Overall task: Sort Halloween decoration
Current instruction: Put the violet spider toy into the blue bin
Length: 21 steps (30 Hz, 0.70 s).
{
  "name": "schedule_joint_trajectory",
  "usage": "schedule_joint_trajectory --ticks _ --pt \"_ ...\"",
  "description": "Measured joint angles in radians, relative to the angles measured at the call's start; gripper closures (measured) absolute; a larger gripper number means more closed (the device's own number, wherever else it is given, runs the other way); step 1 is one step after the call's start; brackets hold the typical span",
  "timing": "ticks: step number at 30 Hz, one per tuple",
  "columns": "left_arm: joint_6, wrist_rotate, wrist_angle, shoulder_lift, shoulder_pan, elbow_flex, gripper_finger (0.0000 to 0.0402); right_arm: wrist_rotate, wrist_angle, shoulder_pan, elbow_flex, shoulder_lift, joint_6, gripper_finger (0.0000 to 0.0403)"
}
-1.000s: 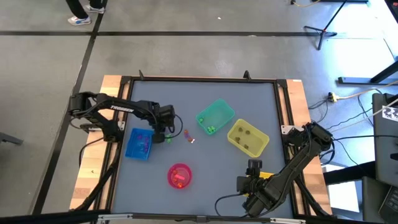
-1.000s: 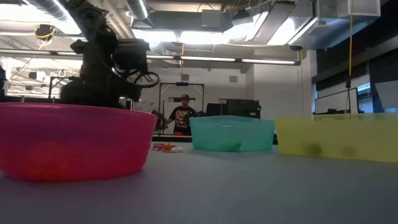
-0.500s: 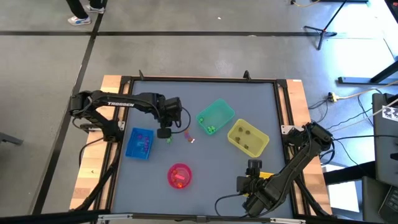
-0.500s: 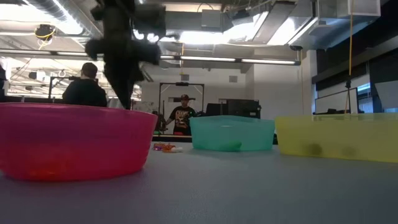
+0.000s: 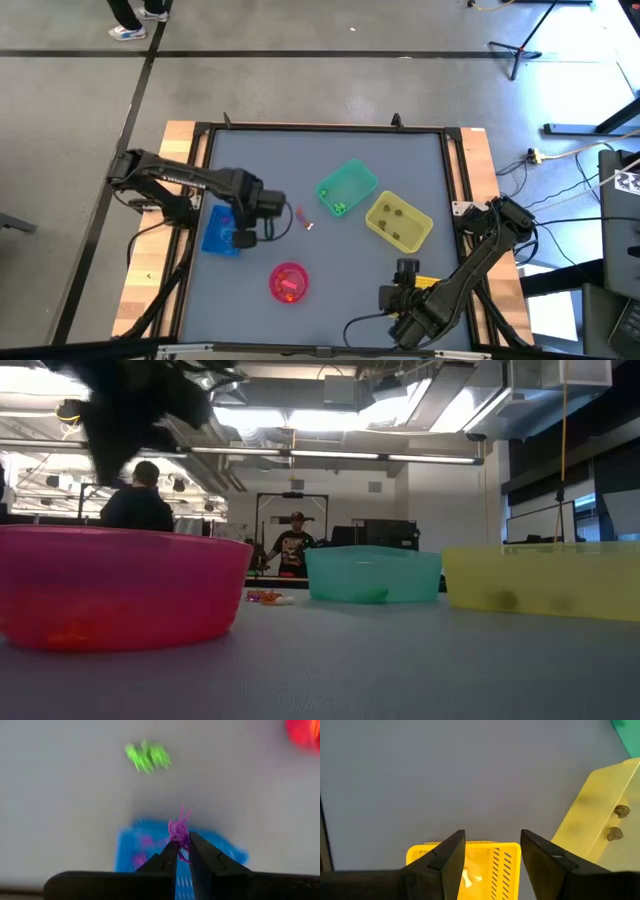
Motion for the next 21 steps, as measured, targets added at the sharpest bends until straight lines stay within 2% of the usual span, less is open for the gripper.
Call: schedule_joint_trajectory --ticks 6,10,17,21 --pt "-0.190 -0.038 -0.144 0.000 -0.127 0.000 0.0385 0.000 0.012 0.000 0.000 0.000 0.000 0.0214" --pt "-0.319 -0.067 -0.155 0.000 -0.193 -0.009 0.0385 0.042 0.013 0.000 0.000 0.000 0.000 0.0214" --pt "-0.393 -0.082 -0.162 0.000 -0.283 -0.079 0.0385 0.069 0.022 0.000 0.000 0.000 0.000 0.0214" --pt "-0.407 -0.150 -0.158 0.000 -0.312 -0.138 0.0385 0.070 0.031 0.000 0.000 0.000 0.000 0.0214"
